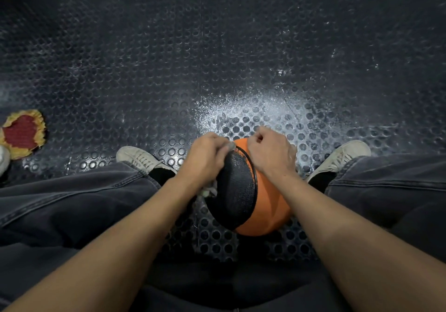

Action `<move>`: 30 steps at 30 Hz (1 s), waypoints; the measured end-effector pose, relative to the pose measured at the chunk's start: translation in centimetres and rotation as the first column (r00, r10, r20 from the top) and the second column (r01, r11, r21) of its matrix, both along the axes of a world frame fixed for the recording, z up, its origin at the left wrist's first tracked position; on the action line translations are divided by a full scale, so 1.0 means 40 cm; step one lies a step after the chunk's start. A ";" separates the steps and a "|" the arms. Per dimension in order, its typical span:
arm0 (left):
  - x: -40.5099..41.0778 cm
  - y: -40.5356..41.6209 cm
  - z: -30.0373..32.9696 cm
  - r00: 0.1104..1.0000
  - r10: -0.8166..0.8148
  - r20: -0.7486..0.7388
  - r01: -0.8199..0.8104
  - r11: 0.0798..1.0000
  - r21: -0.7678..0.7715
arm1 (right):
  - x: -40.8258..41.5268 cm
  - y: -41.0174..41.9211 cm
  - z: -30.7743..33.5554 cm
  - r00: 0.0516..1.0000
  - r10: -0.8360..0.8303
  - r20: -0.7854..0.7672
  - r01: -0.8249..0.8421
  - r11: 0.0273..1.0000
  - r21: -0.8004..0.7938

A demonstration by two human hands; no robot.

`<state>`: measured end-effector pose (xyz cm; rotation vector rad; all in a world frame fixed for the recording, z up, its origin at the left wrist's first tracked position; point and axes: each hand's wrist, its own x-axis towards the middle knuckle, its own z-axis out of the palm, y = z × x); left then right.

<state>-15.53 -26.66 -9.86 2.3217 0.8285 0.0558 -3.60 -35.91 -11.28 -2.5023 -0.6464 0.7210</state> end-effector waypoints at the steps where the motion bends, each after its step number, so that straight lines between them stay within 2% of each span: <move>1: 0.000 -0.013 0.000 1.000 -0.020 0.013 0.020 1.000 0.018 | -0.001 0.003 0.001 0.999 -0.031 0.020 0.032 0.999 -0.016; 4: -0.047 -0.100 0.025 0.971 -0.218 0.099 0.213 0.975 0.060 | 0.015 -0.010 0.002 0.997 -0.082 0.006 0.082 0.996 -0.040; 6: -0.065 -0.096 0.022 0.948 -0.298 0.110 0.290 0.954 0.081 | 0.026 -0.015 0.000 0.999 -0.038 -0.031 0.037 0.999 -0.028; 7: -0.052 -0.073 0.012 0.959 -0.261 0.108 0.253 0.964 0.080 | 0.026 -0.013 -0.004 0.999 -0.012 -0.044 0.011 1.000 -0.026; 10: 0.007 -0.015 -0.010 0.999 -0.010 0.050 0.007 0.997 0.071 | 0.009 0.004 -0.012 0.999 -0.034 -0.041 0.033 0.999 -0.012; 11: 0.012 -0.021 -0.010 0.999 0.005 0.040 -0.008 0.996 0.083 | 0.003 0.008 -0.012 0.998 -0.061 -0.027 0.061 0.998 -0.015; 12: 0.009 -0.038 -0.009 0.998 -0.037 0.047 0.032 0.995 0.098 | 0.002 0.008 -0.011 0.996 -0.088 -0.013 0.088 0.996 -0.020; 15: -0.053 -0.102 0.027 0.936 -0.340 0.093 0.329 0.937 0.115 | 0.017 -0.008 -0.003 0.996 -0.091 -0.021 0.090 0.995 -0.038; 17: -0.066 -0.089 0.027 0.900 -0.425 0.093 0.412 0.901 0.131 | 0.025 -0.012 0.002 0.998 -0.046 -0.053 0.045 0.999 -0.026; 18: -0.052 -0.072 0.021 0.923 -0.374 0.090 0.362 0.924 0.123 | 0.024 -0.011 0.004 0.997 -0.034 -0.071 0.034 0.999 -0.007; 20: 0.003 -0.026 -0.002 0.995 -0.084 0.045 0.079 0.992 0.100 | 0.017 0.002 0.003 0.995 -0.051 -0.081 0.053 0.998 0.027; 21: 0.023 -0.015 -0.011 0.999 0.037 -0.028 -0.034 0.993 0.110 | 0.011 0.006 0.002 0.994 -0.074 -0.076 0.076 0.997 0.026; 22: 0.034 -0.021 -0.014 0.994 0.070 -0.083 -0.057 0.987 0.148 | 0.006 0.010 0.001 0.993 -0.097 -0.065 0.099 0.995 0.017; 23: 0.033 -0.040 -0.011 0.996 0.017 -0.086 -0.002 0.984 0.179 | 0.005 0.011 -0.001 0.992 -0.118 -0.054 0.118 0.993 0.005; 24: 0.020 -0.066 -0.003 0.993 -0.104 -0.049 0.111 0.975 0.192 | 0.008 0.008 -0.002 0.989 -0.139 -0.052 0.139 0.990 -0.006; 26: -0.039 -0.111 0.025 0.926 -0.370 0.074 0.354 0.919 0.173 | 0.019 -0.002 -0.002 0.985 -0.156 -0.071 0.155 0.988 -0.018; 27: -0.056 -0.105 0.027 0.889 -0.445 0.107 0.424 0.889 0.175 | 0.024 -0.004 -0.003 0.986 -0.144 -0.082 0.144 0.990 -0.013; 28: -0.048 -0.084 0.016 0.885 -0.454 0.105 0.432 0.884 0.178 | 0.027 -0.006 -0.006 0.988 -0.123 -0.090 0.123 0.992 -0.003; 29: -0.025 -0.056 0.006 0.921 -0.378 0.093 0.362 0.920 0.149 | 0.026 -0.003 -0.006 0.991 -0.099 -0.094 0.100 0.995 0.008; 30: 0.009 -0.026 -0.006 0.974 -0.216 0.071 0.208 0.973 0.101 | 0.022 0.001 -0.007 0.993 -0.085 -0.087 0.087 0.996 0.016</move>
